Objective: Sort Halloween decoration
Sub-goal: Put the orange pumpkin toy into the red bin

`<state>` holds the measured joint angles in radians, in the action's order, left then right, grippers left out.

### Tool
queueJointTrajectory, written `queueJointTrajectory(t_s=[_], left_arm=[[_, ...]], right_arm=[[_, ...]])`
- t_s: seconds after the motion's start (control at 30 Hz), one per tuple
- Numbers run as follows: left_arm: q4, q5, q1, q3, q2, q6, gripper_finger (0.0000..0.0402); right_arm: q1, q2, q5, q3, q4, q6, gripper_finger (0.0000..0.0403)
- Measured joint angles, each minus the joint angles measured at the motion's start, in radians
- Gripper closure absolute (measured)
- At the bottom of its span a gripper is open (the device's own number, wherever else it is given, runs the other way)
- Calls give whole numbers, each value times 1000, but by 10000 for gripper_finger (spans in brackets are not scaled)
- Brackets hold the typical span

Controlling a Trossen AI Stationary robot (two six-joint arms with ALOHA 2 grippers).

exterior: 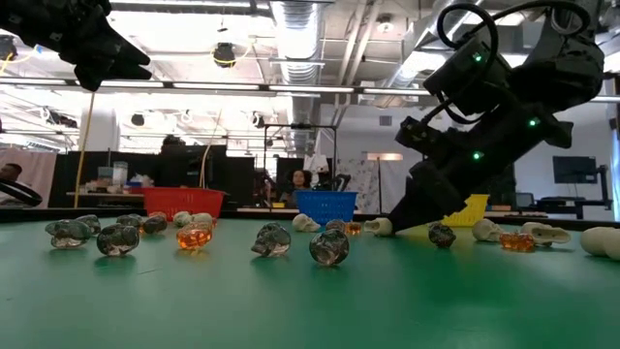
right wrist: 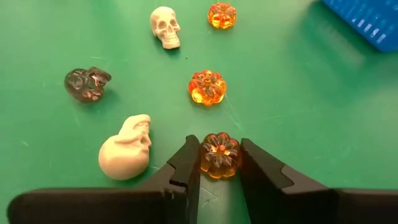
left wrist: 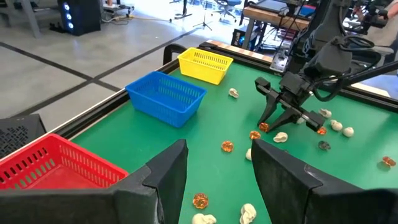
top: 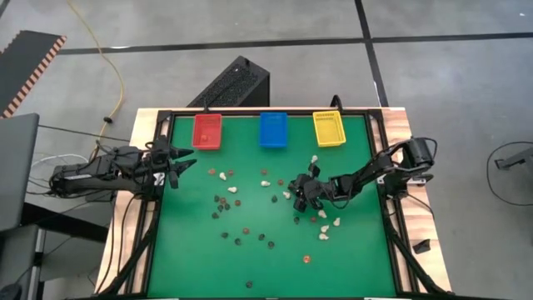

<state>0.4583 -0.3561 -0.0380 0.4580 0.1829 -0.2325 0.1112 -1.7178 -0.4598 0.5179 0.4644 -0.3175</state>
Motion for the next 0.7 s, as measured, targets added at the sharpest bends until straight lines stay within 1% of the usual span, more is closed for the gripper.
queueJointTrajectory(t_s=[0.2,0.4,0.5,0.7], left_arm=[[0,0,0,0,0,0,233],[0,0,0,0,0,0,233],[0,0,0,0,0,2,233],[0,-12,0,0,0,2,233]], right_arm=[[0,25,-17,2,-6,-15,275],[-12,126,-36,15,-21,15,282],[-28,155,-36,33,-19,37,282],[-89,141,-36,124,-9,112,283]])
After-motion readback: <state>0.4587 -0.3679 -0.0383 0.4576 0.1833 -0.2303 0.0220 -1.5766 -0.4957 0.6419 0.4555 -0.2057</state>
